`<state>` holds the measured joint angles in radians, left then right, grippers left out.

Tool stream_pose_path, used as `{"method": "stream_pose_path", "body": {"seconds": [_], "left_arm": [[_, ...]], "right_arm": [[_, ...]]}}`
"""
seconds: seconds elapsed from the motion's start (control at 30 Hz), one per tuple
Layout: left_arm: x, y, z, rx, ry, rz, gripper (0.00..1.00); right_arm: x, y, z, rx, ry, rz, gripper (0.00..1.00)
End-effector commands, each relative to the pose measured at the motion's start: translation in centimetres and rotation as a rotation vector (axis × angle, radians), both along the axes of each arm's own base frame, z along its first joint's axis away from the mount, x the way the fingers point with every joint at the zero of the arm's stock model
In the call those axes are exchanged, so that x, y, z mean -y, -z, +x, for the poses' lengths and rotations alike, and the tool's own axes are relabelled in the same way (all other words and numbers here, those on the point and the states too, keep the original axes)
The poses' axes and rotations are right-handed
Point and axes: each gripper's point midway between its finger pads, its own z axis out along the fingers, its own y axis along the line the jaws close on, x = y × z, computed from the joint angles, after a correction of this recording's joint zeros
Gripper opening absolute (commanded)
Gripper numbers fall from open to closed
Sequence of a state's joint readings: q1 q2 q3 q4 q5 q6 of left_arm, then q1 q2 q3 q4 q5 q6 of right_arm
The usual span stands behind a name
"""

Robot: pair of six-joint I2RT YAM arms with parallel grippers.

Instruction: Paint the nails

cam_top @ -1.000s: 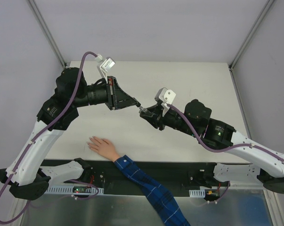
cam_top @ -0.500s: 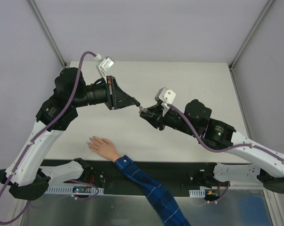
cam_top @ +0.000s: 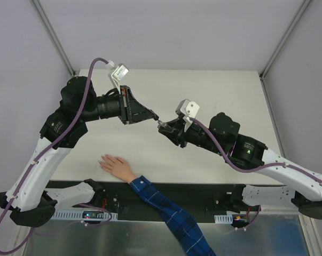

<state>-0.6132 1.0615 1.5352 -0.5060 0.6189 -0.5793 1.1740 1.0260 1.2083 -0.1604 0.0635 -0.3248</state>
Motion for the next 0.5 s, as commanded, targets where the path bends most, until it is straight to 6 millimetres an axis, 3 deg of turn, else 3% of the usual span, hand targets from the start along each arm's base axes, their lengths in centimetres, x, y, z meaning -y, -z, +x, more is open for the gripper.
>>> {"method": "stream_pose_path", "body": {"seconds": [0.0, 0.47], "left_arm": [[-0.72, -3.24, -1.3, 0.088, 0.021, -0.069, 0.0], [-0.99, -3.58, -1.74, 0.097, 0.022, -0.077, 0.0]], "right_arm": [[-0.06, -2.74, 0.18, 0.02, 0.01, 0.082, 0.0], [-0.29, -2.57, 0.32, 0.014, 0.01, 0.08, 0.0]]}}
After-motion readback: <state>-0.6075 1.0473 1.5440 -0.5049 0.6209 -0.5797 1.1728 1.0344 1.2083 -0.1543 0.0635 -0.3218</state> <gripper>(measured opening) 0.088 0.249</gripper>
